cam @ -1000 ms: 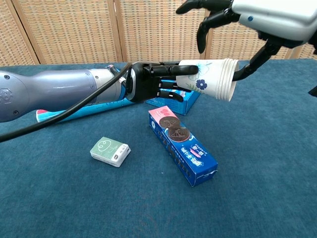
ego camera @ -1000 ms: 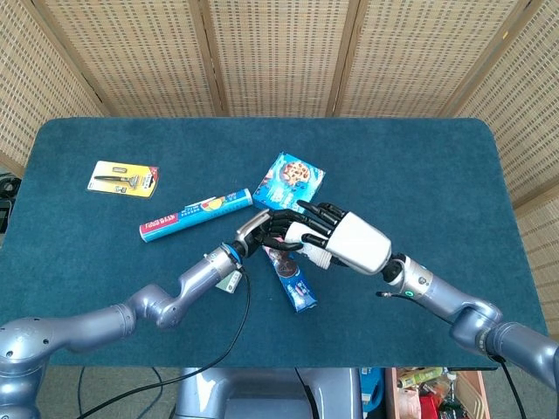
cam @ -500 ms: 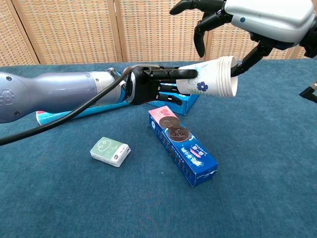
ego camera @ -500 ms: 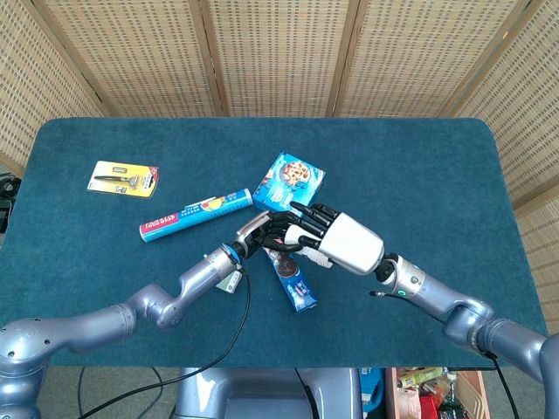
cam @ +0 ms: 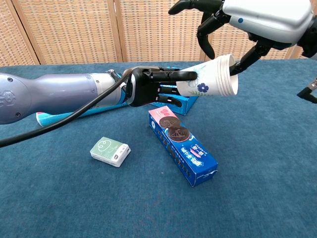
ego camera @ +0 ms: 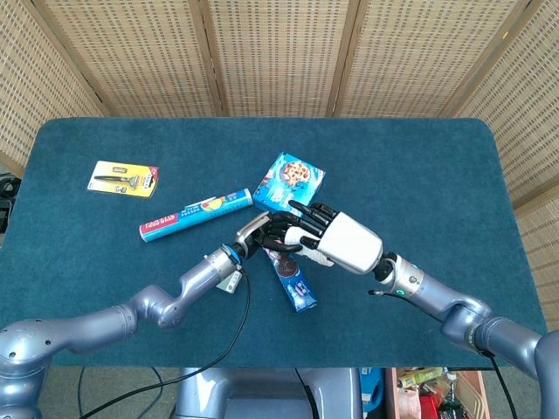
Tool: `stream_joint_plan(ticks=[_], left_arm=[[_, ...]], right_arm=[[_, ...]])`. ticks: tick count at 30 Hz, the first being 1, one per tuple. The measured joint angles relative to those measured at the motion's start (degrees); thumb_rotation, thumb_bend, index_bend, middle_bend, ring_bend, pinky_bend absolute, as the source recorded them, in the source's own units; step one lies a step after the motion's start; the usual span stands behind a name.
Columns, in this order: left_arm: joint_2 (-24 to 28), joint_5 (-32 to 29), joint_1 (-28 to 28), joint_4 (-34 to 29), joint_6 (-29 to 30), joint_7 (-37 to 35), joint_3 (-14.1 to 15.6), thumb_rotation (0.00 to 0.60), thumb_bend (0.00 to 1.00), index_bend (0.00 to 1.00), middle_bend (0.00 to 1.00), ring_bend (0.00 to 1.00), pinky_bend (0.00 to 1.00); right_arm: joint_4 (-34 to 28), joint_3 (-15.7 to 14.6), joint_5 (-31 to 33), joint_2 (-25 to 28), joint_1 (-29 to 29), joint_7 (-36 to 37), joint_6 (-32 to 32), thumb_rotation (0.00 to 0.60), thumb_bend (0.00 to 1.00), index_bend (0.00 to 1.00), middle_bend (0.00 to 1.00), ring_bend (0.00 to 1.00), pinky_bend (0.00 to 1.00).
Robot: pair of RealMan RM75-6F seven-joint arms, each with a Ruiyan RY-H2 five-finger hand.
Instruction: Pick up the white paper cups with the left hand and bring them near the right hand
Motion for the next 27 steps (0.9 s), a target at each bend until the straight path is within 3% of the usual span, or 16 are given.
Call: stream_joint_plan(ticks=[11, 27], left_arm=[[0.7, 1.7, 1.1, -0.9, 0.3, -1.9, 0.0, 0.6, 0.13, 0.49, 0.5, 0.47, 0.54], [1.3, 2.9, 1.3, 0.6, 0.9, -1.9, 0.8, 0.6, 0.13, 0.49, 0.5, 0.47, 0.54]], right_arm=[[2.7, -1.3, -0.1, -0.8, 0.4, -2.2, 0.7, 0.6, 0.64, 0.71, 0.16, 0.0, 0.35], [3.1, -2.0, 0.5, 0.3, -0.2, -2.9, 3.2, 0.6, 0.64, 0.75, 0.16, 0.0, 0.35]])
